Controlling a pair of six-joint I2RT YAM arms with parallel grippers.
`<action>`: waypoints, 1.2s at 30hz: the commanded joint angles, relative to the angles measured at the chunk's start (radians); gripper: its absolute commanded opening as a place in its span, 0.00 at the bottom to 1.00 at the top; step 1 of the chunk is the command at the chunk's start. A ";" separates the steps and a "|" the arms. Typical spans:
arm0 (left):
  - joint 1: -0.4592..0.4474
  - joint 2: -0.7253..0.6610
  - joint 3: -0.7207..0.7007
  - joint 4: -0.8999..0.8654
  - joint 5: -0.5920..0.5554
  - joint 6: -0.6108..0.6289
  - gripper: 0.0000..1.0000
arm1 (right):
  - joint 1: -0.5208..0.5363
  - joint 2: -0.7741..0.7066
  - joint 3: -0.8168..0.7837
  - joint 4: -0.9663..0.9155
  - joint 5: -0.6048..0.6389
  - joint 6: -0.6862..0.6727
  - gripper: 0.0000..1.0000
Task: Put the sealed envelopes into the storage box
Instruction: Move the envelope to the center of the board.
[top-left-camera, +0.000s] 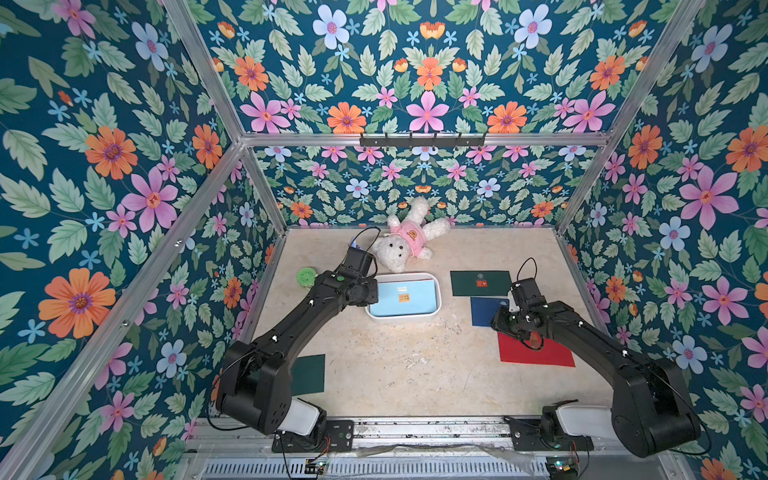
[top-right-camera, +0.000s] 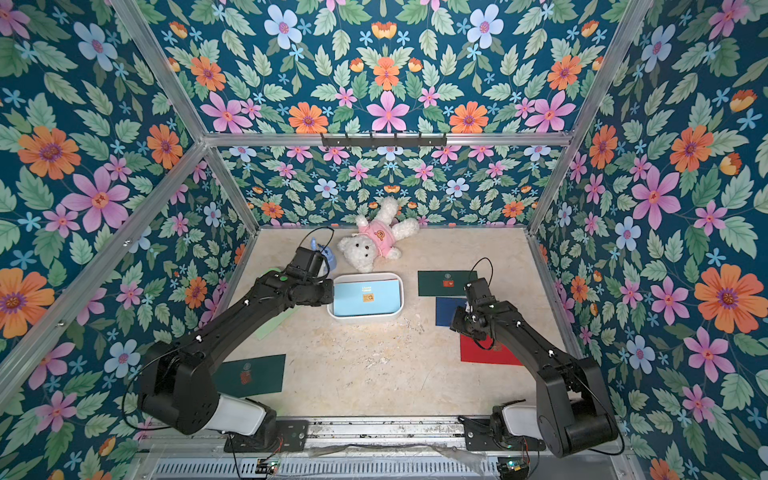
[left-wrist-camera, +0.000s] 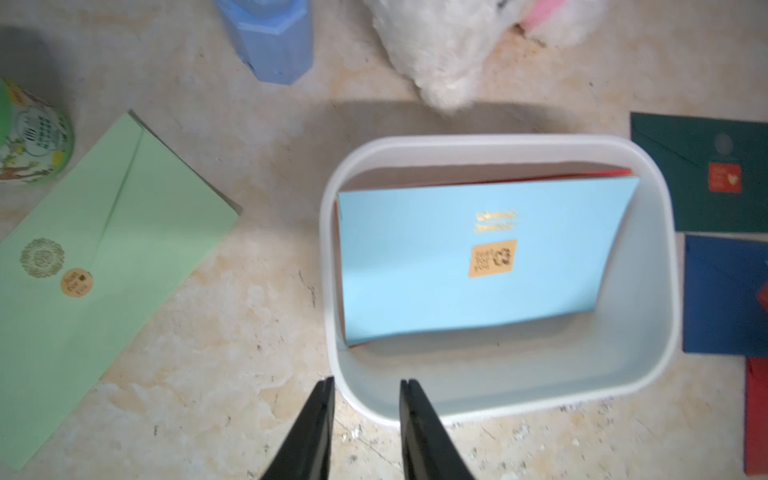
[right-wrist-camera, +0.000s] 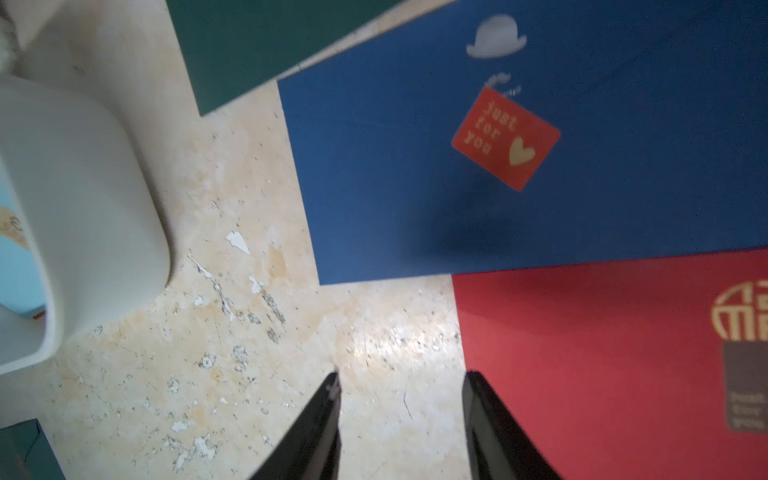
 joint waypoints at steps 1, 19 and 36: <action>-0.075 -0.028 -0.016 -0.058 0.016 -0.048 0.34 | 0.001 0.000 -0.048 0.036 -0.031 0.064 0.50; -0.272 -0.016 -0.101 0.047 0.022 -0.224 0.34 | 0.244 0.127 -0.149 0.279 -0.141 0.221 0.49; -0.272 -0.047 -0.180 0.068 0.034 -0.281 0.35 | 0.581 0.355 0.147 0.401 -0.171 0.370 0.50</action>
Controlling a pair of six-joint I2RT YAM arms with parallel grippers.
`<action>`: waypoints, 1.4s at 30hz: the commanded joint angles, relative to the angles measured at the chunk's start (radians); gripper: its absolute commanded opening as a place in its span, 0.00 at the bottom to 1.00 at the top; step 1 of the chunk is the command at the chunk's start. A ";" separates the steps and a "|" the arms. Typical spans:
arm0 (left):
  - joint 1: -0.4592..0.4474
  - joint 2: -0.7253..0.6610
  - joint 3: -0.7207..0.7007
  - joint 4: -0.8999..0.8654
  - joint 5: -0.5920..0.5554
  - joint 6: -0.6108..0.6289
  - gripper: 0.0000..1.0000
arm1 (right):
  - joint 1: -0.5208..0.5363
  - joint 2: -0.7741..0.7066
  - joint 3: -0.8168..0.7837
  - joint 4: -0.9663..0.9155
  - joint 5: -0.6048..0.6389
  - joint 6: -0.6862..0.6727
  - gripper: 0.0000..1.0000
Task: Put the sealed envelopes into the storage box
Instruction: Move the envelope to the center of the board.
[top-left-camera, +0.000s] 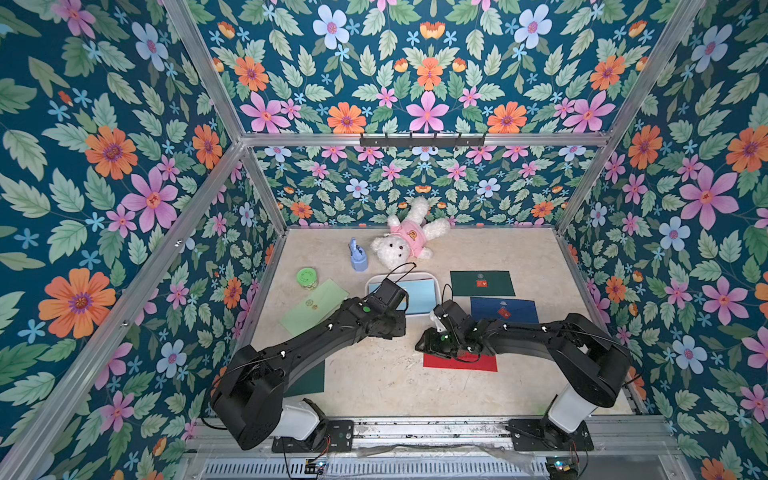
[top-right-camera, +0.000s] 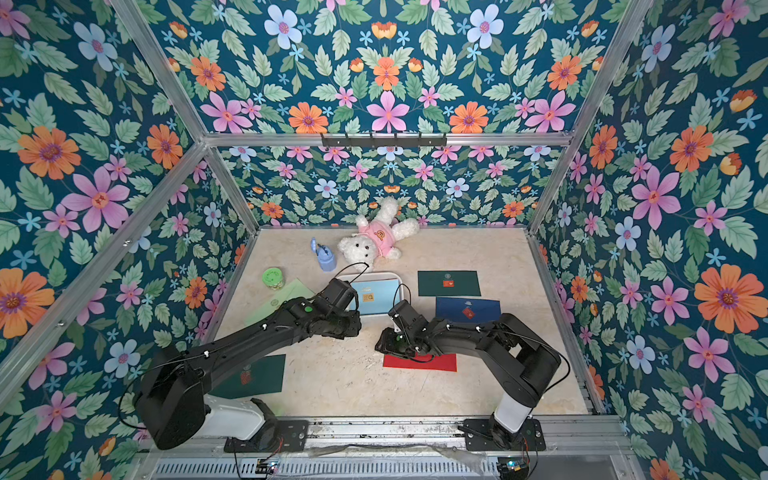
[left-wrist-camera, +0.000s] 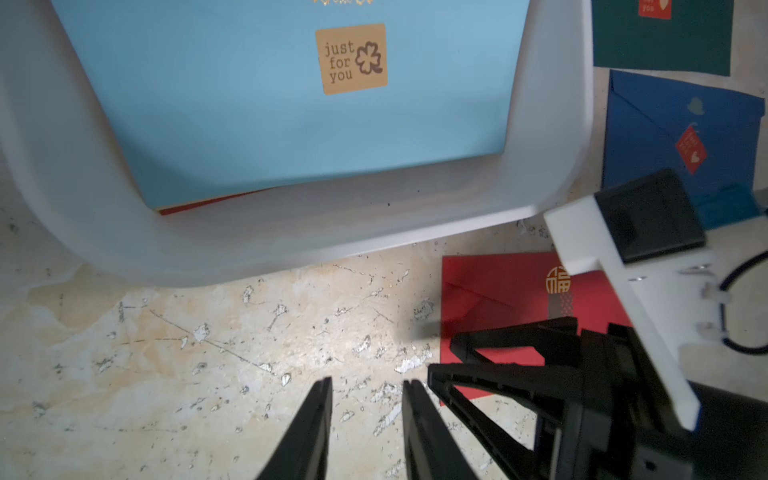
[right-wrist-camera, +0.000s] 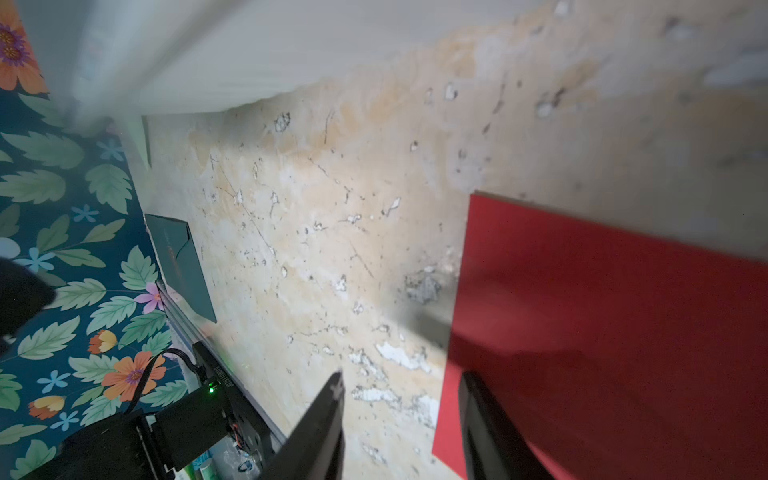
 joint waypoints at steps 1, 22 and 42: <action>0.000 -0.010 -0.016 0.004 0.000 -0.020 0.36 | -0.006 -0.052 0.050 -0.099 0.033 -0.006 0.51; -0.076 0.109 -0.066 0.235 0.136 -0.010 0.42 | -0.452 -0.459 -0.252 -0.467 0.136 -0.223 0.99; -0.139 0.290 -0.060 0.368 0.174 -0.018 0.43 | -0.338 -0.294 -0.184 -0.405 0.123 -0.247 0.99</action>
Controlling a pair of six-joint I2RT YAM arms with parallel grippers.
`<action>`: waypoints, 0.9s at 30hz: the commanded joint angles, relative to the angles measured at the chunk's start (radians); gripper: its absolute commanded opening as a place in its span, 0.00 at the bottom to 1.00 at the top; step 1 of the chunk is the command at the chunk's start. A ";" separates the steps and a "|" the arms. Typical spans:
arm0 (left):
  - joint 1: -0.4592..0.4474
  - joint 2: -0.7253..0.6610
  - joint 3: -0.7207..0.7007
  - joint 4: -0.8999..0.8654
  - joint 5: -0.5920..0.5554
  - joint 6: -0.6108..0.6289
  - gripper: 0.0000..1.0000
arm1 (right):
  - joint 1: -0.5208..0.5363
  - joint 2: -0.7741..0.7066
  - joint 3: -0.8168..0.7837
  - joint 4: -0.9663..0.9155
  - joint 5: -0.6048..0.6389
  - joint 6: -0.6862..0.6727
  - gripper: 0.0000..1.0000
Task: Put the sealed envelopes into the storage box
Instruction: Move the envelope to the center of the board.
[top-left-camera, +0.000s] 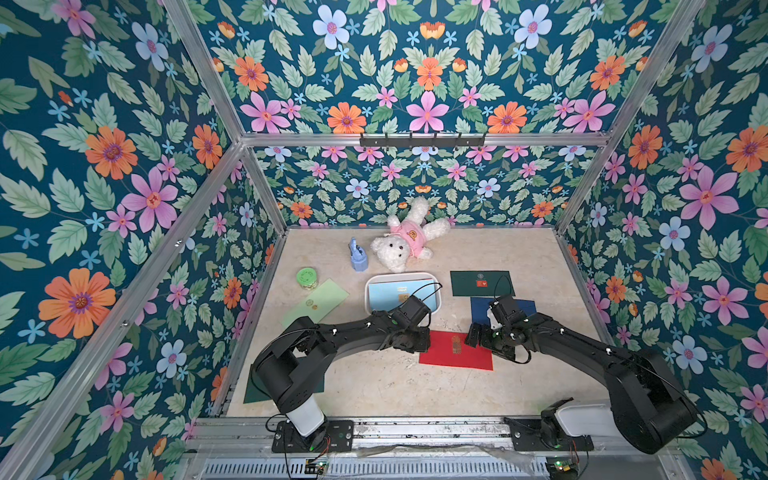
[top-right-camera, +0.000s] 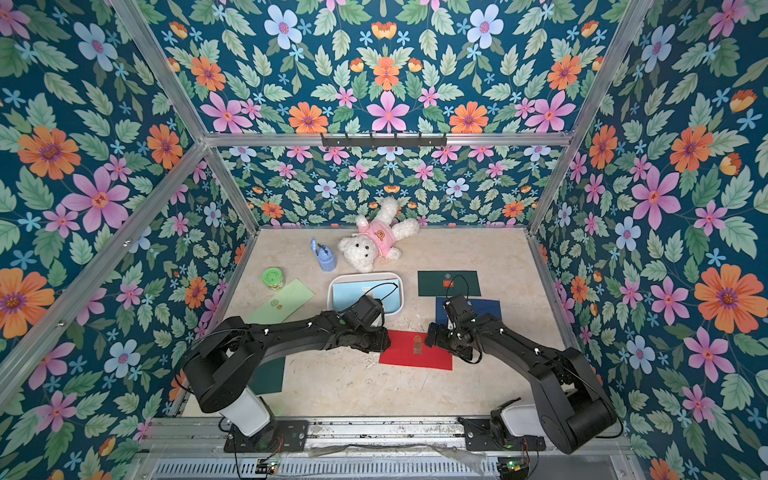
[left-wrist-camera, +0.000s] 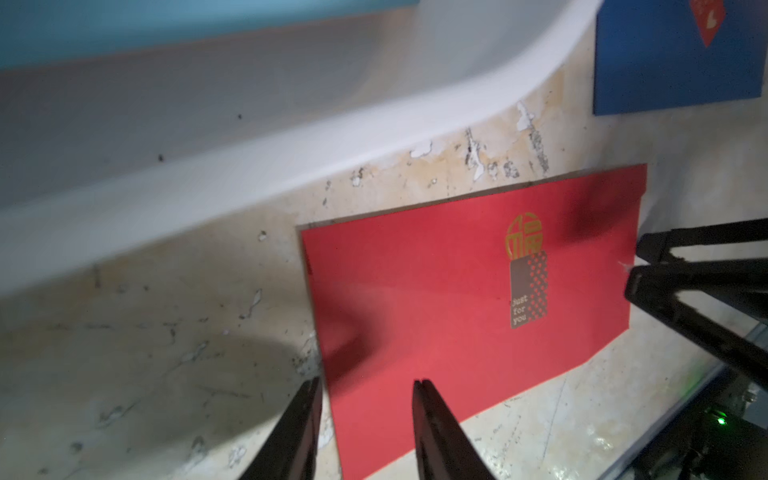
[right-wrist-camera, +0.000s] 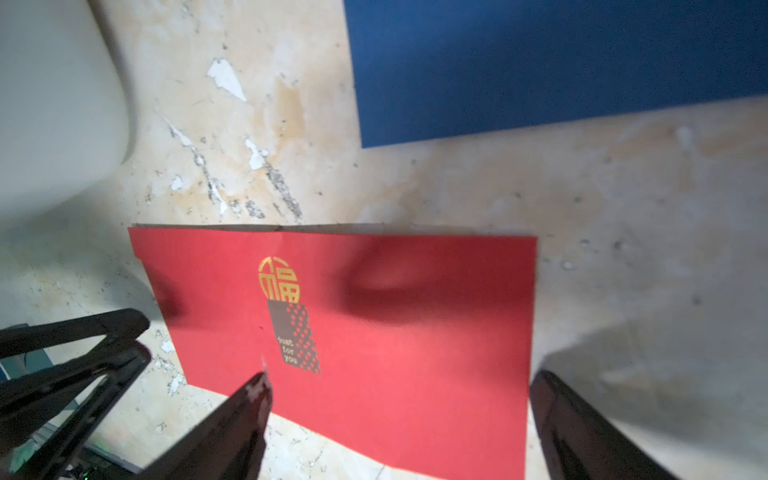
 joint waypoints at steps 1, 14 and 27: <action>-0.009 0.015 -0.003 0.020 0.016 -0.003 0.43 | 0.030 0.026 0.002 -0.024 0.005 0.016 0.99; -0.029 0.018 -0.052 0.053 0.071 -0.019 0.43 | 0.146 0.092 0.063 -0.025 0.016 0.026 0.99; 0.010 -0.040 0.056 -0.042 0.106 0.110 0.44 | 0.194 0.085 0.064 -0.129 0.096 -0.093 0.91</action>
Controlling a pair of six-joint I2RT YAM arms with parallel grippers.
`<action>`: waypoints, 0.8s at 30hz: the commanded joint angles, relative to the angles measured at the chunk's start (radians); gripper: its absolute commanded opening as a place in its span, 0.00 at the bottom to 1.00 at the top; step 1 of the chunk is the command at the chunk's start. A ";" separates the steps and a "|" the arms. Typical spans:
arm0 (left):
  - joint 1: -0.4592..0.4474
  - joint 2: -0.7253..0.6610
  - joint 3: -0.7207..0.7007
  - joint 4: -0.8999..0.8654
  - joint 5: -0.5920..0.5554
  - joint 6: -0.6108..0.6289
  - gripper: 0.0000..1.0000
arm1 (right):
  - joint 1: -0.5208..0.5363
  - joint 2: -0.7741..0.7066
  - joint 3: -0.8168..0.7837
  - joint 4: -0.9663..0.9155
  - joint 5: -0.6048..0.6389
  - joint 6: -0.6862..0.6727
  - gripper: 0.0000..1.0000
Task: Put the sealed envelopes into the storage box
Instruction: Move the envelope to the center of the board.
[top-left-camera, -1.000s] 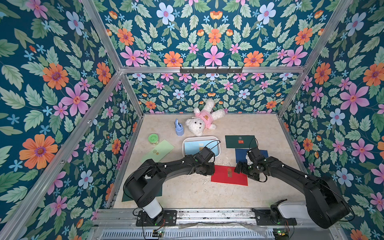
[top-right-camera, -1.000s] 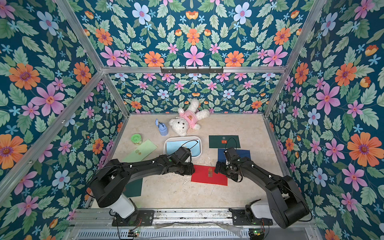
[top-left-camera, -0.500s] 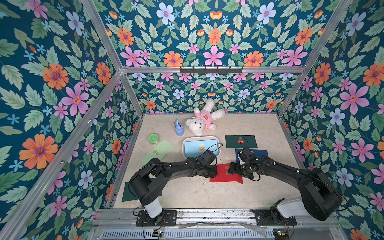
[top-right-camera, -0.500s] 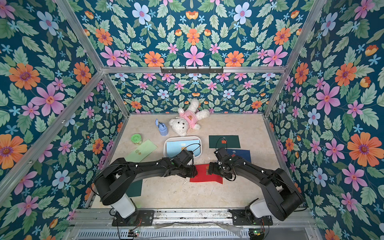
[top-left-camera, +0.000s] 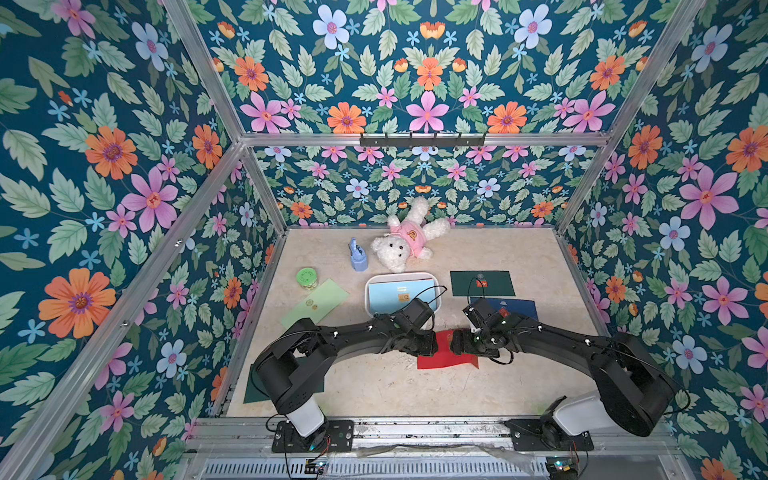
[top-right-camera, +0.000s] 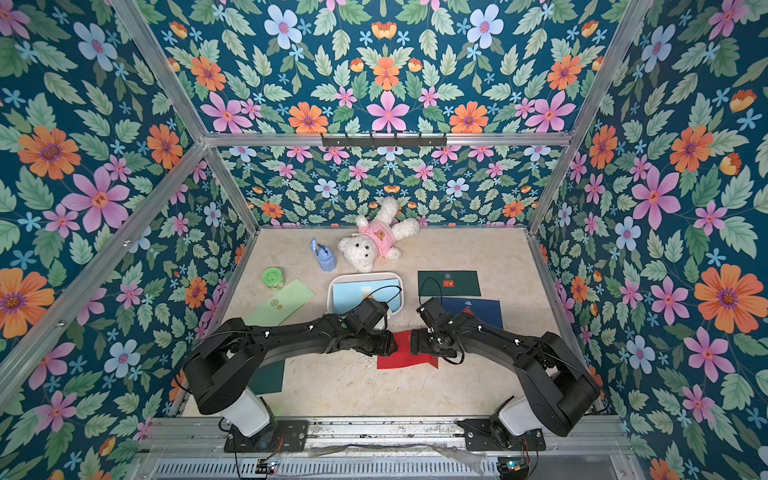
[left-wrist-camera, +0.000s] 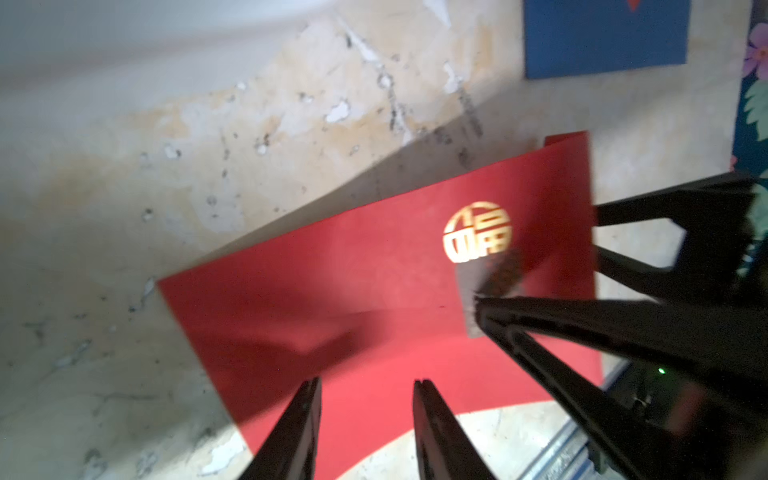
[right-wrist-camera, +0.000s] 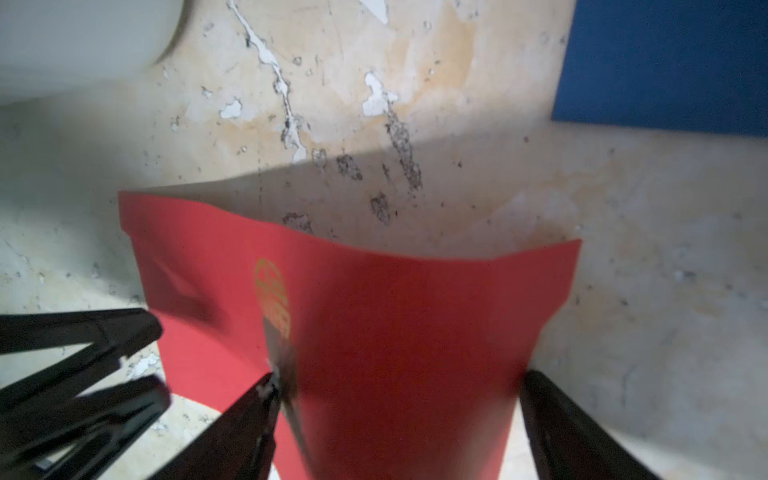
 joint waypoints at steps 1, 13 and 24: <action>0.033 -0.013 0.053 -0.076 0.029 0.137 0.44 | 0.003 -0.013 -0.012 -0.110 -0.011 -0.058 0.90; 0.126 -0.044 0.133 -0.256 -0.037 0.194 0.45 | -0.006 -0.011 0.012 -0.059 0.005 -0.037 0.98; 0.090 -0.201 -0.115 -0.267 -0.217 0.026 0.45 | -0.063 -0.031 0.046 -0.008 0.028 -0.020 0.99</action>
